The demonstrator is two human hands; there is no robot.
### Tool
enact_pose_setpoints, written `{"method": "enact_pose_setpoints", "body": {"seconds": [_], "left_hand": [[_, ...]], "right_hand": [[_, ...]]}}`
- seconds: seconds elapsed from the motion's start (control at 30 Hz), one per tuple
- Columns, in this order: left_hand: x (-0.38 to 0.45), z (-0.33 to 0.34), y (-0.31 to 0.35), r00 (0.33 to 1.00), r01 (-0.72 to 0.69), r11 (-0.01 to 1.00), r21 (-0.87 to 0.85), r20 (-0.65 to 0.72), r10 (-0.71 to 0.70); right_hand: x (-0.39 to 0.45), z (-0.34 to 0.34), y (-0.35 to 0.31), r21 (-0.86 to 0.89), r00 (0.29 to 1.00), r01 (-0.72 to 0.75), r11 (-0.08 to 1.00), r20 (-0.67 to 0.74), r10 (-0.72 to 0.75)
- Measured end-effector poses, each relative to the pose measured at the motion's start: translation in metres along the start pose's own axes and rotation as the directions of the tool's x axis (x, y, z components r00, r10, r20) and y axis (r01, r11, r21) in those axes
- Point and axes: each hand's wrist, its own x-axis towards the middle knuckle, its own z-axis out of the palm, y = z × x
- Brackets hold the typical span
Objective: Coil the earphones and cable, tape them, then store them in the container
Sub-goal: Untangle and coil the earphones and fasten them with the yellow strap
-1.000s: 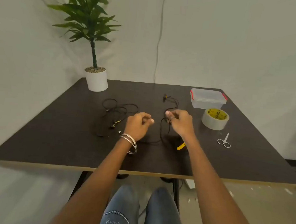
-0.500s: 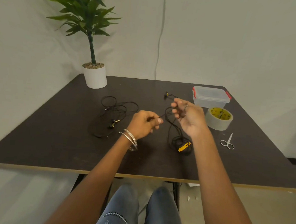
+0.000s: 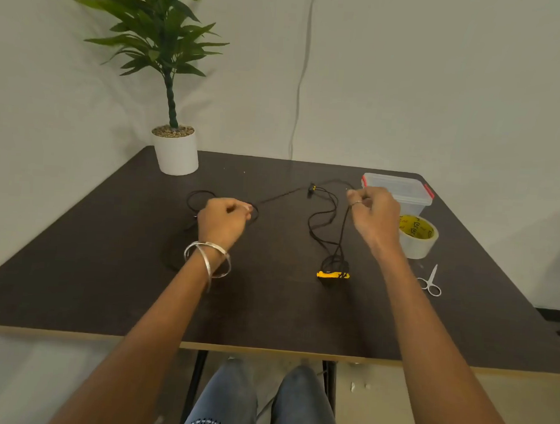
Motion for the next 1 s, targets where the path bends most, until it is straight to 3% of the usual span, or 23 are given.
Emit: {"method": "enact_pose_setpoints", "body": {"seconds": [0.07, 0.1, 0.17, 0.23, 0.3, 0.4, 0.47, 0.57, 0.63, 0.67, 0.7, 0.73, 0.77, 0.8, 0.83, 0.87, 0.9, 0.93, 1.0], "left_hand": [[-0.002, 0.007, 0.009, 0.983, -0.173, 0.958, 0.228, 0.094, 0.155], [-0.003, 0.011, 0.017, 0.953, -0.284, 0.928, 0.243, 0.177, 0.246], [-0.004, 0.019, 0.04, 0.868, -0.452, 0.874, 0.178, 0.314, 0.385], [-0.002, 0.024, 0.059, 0.813, -0.531, 0.838, 0.125, 0.354, 0.463], [0.002, 0.022, 0.07, 0.804, -0.55, 0.828, 0.104, 0.332, 0.493], [0.013, 0.009, 0.077, 0.864, -0.439, 0.898, -0.028, 0.262, 0.43], [0.02, -0.004, 0.082, 0.94, -0.217, 0.917, -0.335, 0.182, 0.289], [0.029, -0.027, 0.096, 0.988, 0.066, 0.62, -0.781, 0.136, 0.067], [0.032, -0.033, 0.099, 0.992, 0.117, 0.448, -0.887, 0.128, -0.005], [0.031, -0.033, 0.099, 0.992, 0.121, 0.447, -0.886, 0.123, -0.025], [0.03, -0.031, 0.096, 0.993, 0.111, 0.541, -0.833, 0.108, -0.038], [0.03, -0.029, 0.091, 0.995, 0.094, 0.715, -0.692, 0.087, -0.047], [0.033, -0.026, 0.083, 0.997, 0.074, 0.89, -0.449, 0.065, -0.05], [0.037, -0.023, 0.074, 0.998, 0.05, 0.987, -0.154, 0.044, -0.044], [0.039, -0.02, 0.066, 0.999, 0.029, 0.989, 0.145, 0.029, -0.034], [0.04, -0.017, 0.059, 1.0, -0.007, 0.924, 0.383, 0.025, -0.003], [0.037, -0.012, 0.055, 0.996, -0.092, 0.853, 0.515, 0.039, 0.084], [0.034, -0.006, 0.055, 0.972, -0.227, 0.82, 0.526, 0.076, 0.22], [0.023, 0.005, 0.062, 0.835, -0.546, 0.766, 0.339, 0.148, 0.529]], "right_hand": [[-0.001, 0.0, -0.022, 0.336, 0.967, -0.173, 0.926, 0.236, 0.096], [-0.001, 0.001, -0.032, 0.37, 0.936, -0.203, 0.907, 0.346, 0.069], [0.002, 0.002, -0.051, 0.268, 0.893, -0.089, 0.959, 0.448, -0.042], [0.004, 0.001, -0.067, 0.222, 0.875, 0.023, 0.975, 0.467, -0.127], [0.008, -0.007, -0.076, 0.31, 0.865, -0.019, 0.95, 0.481, -0.14], [0.019, -0.028, -0.069, 0.433, 0.821, -0.136, 0.891, 0.552, -0.143], [0.023, -0.04, -0.056, 0.345, 0.813, -0.09, 0.934, 0.568, -0.131], [0.03, -0.044, -0.034, 0.137, 0.84, -0.045, 0.99, 0.542, -0.037], [0.036, -0.04, -0.023, -0.017, 0.851, 0.05, 0.999, 0.524, -0.034], [0.039, -0.037, -0.02, -0.094, 0.852, 0.109, 0.99, 0.521, -0.044], [0.04, -0.034, -0.019, -0.119, 0.854, 0.135, 0.984, 0.518, -0.054], [0.04, -0.033, -0.02, -0.082, 0.855, 0.111, 0.99, 0.516, -0.053], [0.038, -0.033, -0.022, 0.005, 0.857, 0.068, 0.998, 0.512, -0.062], [0.037, -0.033, -0.024, 0.112, 0.861, 0.023, 0.993, 0.502, -0.077], [0.036, -0.033, -0.028, 0.227, 0.865, -0.026, 0.974, 0.494, -0.092], [0.036, -0.033, -0.031, 0.318, 0.864, -0.07, 0.945, 0.492, -0.102], [0.035, -0.032, -0.035, 0.381, 0.855, -0.109, 0.918, 0.506, -0.109], [0.035, -0.031, -0.039, 0.41, 0.839, -0.139, 0.902, 0.532, -0.112], [0.034, -0.027, -0.046, 0.388, 0.795, -0.145, 0.91, 0.593, -0.126]]}}
